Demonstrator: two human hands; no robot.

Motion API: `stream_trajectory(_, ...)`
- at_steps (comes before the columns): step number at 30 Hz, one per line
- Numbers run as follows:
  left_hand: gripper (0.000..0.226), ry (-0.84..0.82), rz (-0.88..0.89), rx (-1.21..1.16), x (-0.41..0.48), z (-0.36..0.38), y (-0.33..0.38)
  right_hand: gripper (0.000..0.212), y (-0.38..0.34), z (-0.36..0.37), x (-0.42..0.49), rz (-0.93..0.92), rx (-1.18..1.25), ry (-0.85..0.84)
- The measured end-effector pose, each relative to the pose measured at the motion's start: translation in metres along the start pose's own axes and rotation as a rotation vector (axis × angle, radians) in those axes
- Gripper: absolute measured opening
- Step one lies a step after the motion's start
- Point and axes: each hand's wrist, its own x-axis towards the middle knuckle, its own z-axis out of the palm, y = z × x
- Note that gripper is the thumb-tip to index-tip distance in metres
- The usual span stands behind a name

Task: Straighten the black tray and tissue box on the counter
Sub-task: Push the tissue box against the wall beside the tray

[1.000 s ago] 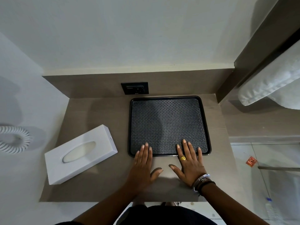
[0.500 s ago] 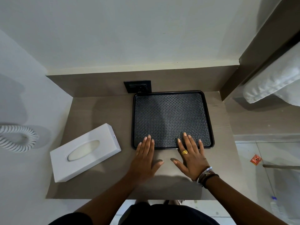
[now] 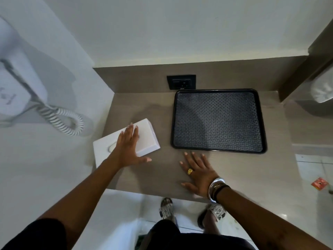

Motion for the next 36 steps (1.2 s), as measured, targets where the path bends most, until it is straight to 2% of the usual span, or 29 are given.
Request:
stream_trajectory(2,0.154,-0.131,-0.033,0.082,0.004,-0.003,-0.032,0.079,-0.011,0.004,0.002,0.061,-0.008,0.017)
stream_trajectory(4,0.153,-0.176,-0.033,0.117,0.007,-0.001,-0.058,0.083,-0.018,0.01,0.005,0.112,-0.026,0.028)
stream_trajectory(8,0.159,-0.15,0.005,0.096,0.011,0.003,-0.076,0.087,-0.017,0.018,0.009,0.14,-0.084,0.046)
stream_trajectory(12,0.15,-0.025,0.037,0.092,0.011,0.007,-0.078,0.088,-0.019,0.02,0.01,0.163,-0.12,0.038)
stream_trajectory(17,0.143,0.045,0.038,0.039,0.011,0.008,-0.078,0.087,-0.023,0.016,0.009,0.183,-0.146,0.006)
stream_trajectory(20,0.141,0.078,-0.085,-0.063,0.014,0.005,-0.074,0.086,-0.024,0.012,0.009,0.196,-0.148,-0.012)
stream_trajectory(27,0.137,0.273,-0.514,-0.278,0.045,-0.018,-0.065,0.084,-0.024,0.012,0.008,0.19,-0.122,0.004)
stream_trajectory(36,0.137,0.253,-0.725,-0.318,0.094,-0.022,-0.07,0.082,-0.022,0.011,0.009,0.179,-0.09,0.017)
